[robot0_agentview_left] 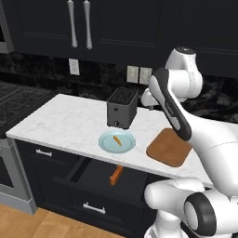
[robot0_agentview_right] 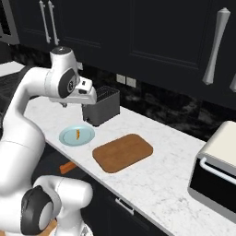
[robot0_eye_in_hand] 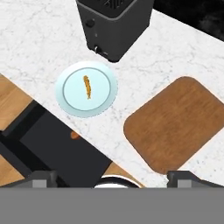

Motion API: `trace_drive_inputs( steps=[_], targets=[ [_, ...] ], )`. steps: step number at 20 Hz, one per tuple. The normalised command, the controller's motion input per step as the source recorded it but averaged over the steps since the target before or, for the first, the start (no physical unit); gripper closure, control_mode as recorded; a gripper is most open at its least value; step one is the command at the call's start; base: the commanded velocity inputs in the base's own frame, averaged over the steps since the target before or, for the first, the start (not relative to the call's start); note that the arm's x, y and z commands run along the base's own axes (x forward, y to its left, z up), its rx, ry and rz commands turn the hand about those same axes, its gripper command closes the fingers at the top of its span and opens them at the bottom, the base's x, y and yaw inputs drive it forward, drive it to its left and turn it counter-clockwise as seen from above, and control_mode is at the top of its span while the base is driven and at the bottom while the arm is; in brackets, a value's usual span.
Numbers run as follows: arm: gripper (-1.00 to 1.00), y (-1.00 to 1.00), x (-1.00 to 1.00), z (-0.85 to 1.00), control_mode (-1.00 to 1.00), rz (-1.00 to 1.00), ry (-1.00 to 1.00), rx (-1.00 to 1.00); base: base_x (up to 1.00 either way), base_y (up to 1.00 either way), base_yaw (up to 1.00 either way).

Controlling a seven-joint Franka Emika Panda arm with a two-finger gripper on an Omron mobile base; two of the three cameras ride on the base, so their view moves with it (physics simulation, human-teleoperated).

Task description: Pick up the knife from the drawer and place it on the cutting board. Then place the meat from the plate to the cutting board.

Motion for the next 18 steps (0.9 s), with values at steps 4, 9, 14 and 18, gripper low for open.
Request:
trace_drive_inputs(
  steps=[4,9,14,18],
  targets=[
    [-1.0,0.97,-0.49,-0.8,-1.0,-0.08,0.07,-0.05,0.0,0.0,0.0],
    [-1.0,1.0,-0.42,-1.0,-1.0,-0.11,0.09,-0.02,0.0,0.0,0.0],
    [-1.0,0.95,-0.17,-1.0,-1.0,-0.2,0.14,0.0,0.0,0.0,0.0],
    [-1.0,0.44,0.0,-1.0,-1.0,-0.05,0.33,-0.02,0.0,0.0,0.0]
  ],
)
